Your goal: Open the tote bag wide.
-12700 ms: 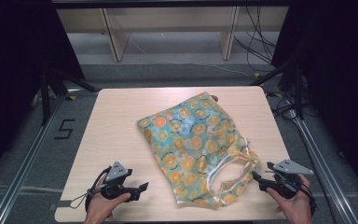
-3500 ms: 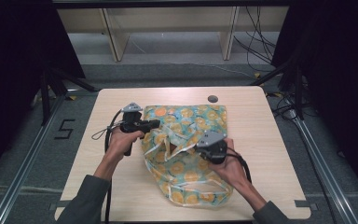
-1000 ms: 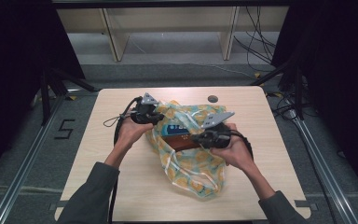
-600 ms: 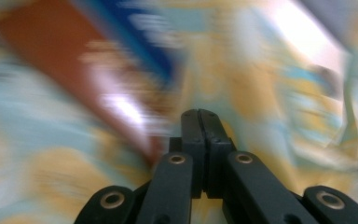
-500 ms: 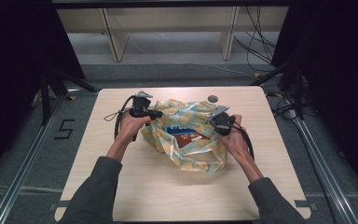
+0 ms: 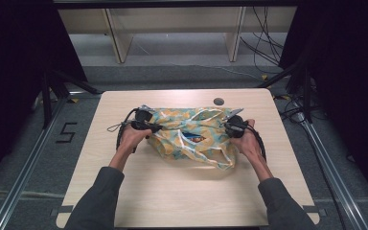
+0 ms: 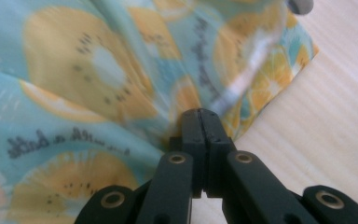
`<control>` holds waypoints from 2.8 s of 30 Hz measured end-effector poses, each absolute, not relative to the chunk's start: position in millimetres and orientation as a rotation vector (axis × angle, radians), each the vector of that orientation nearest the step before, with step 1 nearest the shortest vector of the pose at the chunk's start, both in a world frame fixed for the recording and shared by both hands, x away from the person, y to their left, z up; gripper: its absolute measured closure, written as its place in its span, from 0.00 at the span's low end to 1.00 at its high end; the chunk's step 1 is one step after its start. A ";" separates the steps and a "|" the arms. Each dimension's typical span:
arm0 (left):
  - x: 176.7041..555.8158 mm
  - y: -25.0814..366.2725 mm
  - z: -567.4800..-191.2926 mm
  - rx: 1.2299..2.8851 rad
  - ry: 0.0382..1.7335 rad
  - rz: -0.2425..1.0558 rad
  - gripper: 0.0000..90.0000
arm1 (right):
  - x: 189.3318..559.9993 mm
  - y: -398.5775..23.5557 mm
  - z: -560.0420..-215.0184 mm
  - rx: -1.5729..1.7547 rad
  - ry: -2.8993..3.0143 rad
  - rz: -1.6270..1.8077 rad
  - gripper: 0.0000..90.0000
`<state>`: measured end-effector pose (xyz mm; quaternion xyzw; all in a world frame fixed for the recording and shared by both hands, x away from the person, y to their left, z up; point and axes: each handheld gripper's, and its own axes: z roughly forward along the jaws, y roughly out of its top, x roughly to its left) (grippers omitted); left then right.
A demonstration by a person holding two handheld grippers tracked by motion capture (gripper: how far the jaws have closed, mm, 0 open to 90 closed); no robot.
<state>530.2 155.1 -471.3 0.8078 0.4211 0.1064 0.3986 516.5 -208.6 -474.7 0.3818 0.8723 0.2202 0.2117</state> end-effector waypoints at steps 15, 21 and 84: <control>516.0 139.3 -447.0 2.095 1.003 0.340 0.93 | 474.5 -201.2 -409.7 0.950 2.330 1.003 1.00; 516.9 139.0 -444.1 2.069 1.010 0.321 0.93 | 460.7 -162.9 -411.8 0.852 2.468 1.129 1.00; 500.1 26.5 -419.4 2.225 0.770 0.239 0.83 | 489.8 -152.2 -429.9 0.907 2.500 0.908 1.00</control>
